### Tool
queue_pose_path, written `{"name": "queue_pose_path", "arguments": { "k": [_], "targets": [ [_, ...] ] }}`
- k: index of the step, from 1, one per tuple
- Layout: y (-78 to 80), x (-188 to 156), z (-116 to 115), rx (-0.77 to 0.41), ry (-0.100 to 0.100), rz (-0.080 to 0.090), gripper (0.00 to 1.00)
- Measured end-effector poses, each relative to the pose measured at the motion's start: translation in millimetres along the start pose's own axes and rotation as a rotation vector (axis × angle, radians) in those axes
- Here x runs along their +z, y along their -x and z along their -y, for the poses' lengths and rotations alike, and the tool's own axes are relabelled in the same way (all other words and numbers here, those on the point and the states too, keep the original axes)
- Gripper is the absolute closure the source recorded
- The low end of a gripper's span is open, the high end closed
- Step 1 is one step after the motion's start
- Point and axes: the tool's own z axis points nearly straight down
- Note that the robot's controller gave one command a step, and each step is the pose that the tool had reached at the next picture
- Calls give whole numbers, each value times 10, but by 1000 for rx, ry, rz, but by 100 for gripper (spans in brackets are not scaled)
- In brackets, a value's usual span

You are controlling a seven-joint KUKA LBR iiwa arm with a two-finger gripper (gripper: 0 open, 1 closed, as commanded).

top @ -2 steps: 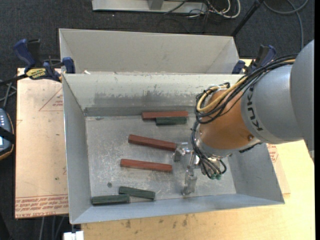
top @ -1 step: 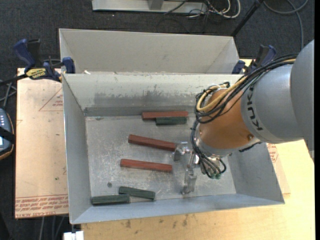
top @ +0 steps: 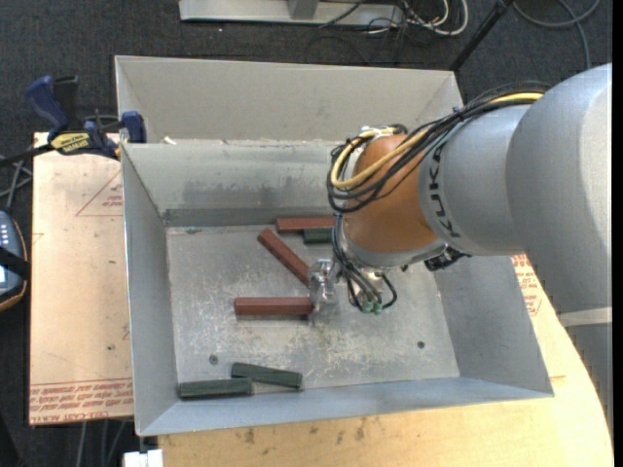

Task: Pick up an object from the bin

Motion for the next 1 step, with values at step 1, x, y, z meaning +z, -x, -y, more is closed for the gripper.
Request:
{"name": "queue_pose_path", "arguments": {
  "k": [1],
  "targets": [
    [0,0,0,0,0,0,100]
  ]
}}
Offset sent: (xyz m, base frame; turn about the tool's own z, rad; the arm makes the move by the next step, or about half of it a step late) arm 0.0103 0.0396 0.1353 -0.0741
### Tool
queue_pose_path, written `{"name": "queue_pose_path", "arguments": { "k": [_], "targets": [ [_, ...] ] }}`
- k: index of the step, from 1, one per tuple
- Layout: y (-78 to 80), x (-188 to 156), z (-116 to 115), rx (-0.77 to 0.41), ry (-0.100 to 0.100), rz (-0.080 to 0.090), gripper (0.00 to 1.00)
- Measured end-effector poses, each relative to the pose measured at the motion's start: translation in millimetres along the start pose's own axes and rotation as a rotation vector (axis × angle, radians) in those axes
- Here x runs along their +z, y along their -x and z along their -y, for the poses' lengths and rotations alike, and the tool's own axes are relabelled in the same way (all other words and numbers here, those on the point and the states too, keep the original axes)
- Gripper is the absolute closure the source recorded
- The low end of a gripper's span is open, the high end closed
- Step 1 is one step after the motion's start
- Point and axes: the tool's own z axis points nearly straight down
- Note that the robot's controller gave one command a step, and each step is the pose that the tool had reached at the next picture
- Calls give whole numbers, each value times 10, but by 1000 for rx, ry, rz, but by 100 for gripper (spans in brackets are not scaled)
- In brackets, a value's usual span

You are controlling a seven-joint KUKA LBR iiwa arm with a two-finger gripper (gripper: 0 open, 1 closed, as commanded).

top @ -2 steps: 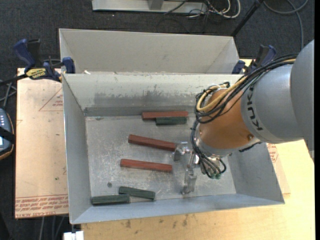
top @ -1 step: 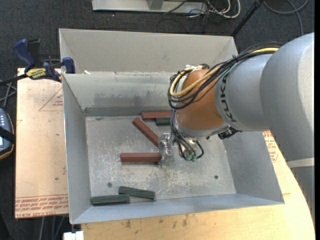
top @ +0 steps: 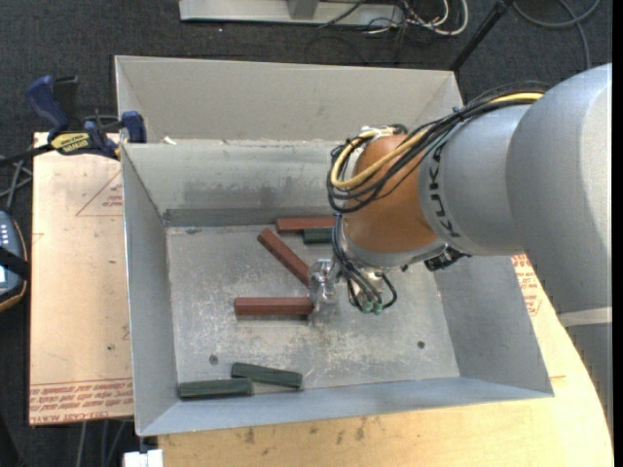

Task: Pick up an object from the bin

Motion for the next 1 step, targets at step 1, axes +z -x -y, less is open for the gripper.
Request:
{"name": "queue_pose_path", "arguments": {
  "k": [1],
  "targets": [
    [81,-1351,-413,-76,0,0,100]
  ]
}}
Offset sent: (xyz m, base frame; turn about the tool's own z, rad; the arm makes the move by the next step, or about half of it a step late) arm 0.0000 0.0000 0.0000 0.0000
